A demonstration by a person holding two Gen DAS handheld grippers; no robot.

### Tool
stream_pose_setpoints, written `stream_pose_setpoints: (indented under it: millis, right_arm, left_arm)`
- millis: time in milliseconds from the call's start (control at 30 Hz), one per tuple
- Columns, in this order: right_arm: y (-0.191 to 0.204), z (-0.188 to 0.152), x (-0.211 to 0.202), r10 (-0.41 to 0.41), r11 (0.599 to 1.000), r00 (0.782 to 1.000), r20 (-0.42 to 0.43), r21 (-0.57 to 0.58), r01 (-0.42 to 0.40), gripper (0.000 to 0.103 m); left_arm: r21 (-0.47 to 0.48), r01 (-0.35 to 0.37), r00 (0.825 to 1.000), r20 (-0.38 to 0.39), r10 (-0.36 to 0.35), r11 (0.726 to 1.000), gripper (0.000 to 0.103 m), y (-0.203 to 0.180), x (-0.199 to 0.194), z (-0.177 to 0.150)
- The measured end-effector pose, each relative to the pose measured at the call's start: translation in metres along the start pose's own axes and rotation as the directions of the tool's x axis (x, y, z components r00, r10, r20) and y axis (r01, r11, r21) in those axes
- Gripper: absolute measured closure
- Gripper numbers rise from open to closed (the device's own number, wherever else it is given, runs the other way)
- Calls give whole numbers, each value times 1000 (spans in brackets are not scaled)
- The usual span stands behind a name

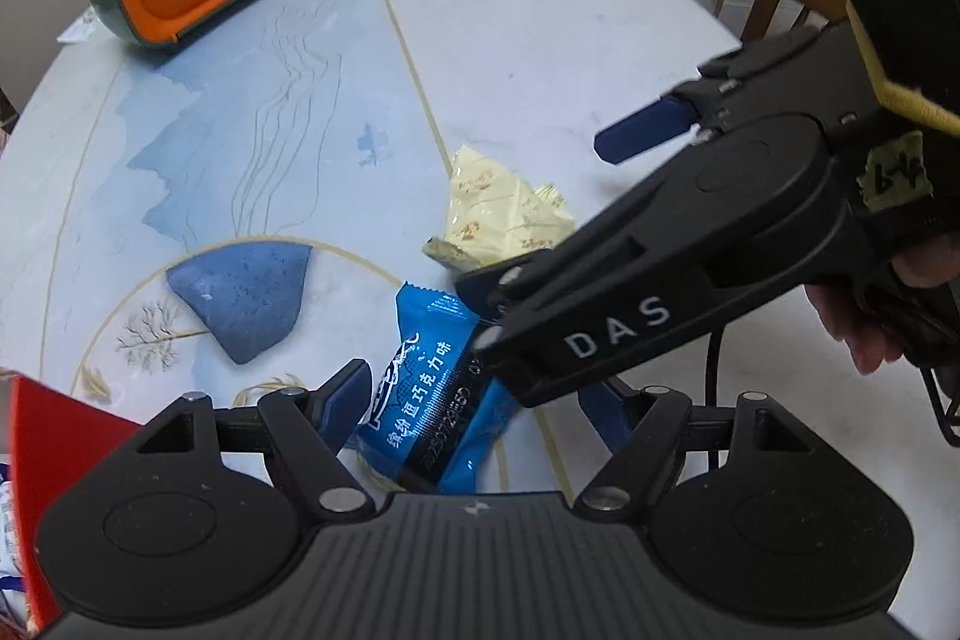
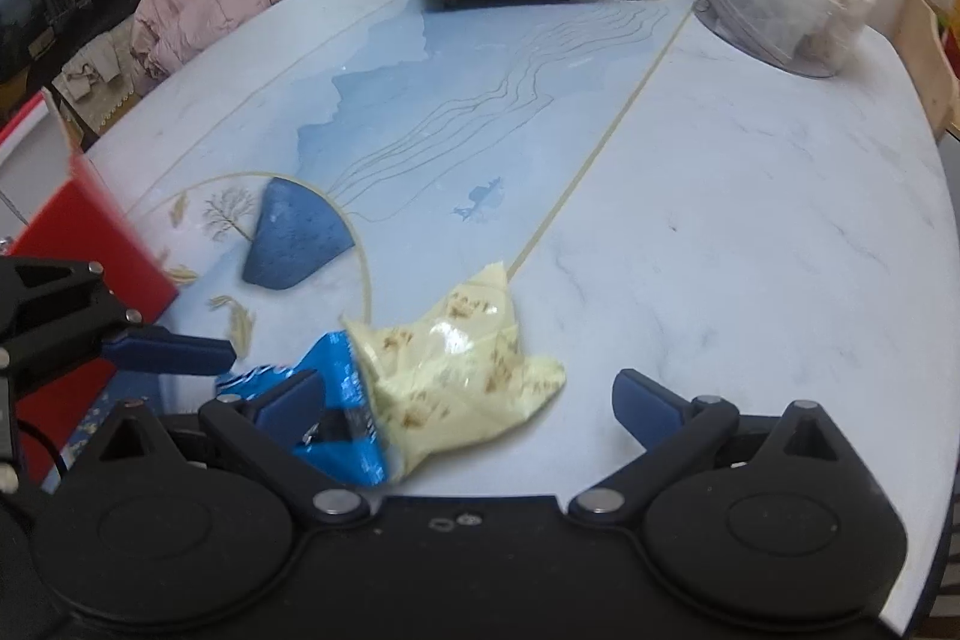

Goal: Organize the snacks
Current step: 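Grasp the blue chocolate packet with the left gripper while the right grasps the pale yellow bag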

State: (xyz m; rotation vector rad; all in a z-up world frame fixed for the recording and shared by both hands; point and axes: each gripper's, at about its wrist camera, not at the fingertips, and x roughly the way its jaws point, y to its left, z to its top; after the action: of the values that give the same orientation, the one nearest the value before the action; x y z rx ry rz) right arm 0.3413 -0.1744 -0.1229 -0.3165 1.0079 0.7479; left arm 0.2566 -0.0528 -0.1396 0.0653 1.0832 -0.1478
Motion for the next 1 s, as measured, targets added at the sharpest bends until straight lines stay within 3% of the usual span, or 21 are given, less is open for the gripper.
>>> stream_pose_setpoints:
  millis: [300, 433, 600, 833, 867, 1000]
  right_arm:
    - [-2, 5, 21, 19, 998, 1000, -12, -54, -19, 6]
    - [-4, 5, 24, 36, 999, 999, -9, -38, -36, 18]
    - [-4, 1, 24, 24, 1000, 1000, 5, -19, -24, 26]
    - [-8, -3, 11, 21, 999, 999, 48, 38, -23, 42]
    - [-8, -4, 9, 26, 998, 998, 57, 48, -28, 60]
    - [-7, -9, 5, 22, 996, 998, 61, 85, -28, 62]
  left_arm:
    - [-8, 14, 998, -58, -15, 1000, 28, 8, 25, 4]
    - [6, 10, 999, -44, -9, 1000, 29, 7, 24, 1]
    - [-3, -5, 1000, -22, 5, 1000, 50, 6, 18, -4]
    - [-40, -24, 1000, -21, 23, 999, 61, 7, 13, -6]
    - [-48, -25, 999, -22, 24, 999, 62, 7, 12, -7]
    - [-72, -40, 999, -14, 39, 997, 65, 8, 3, -8]
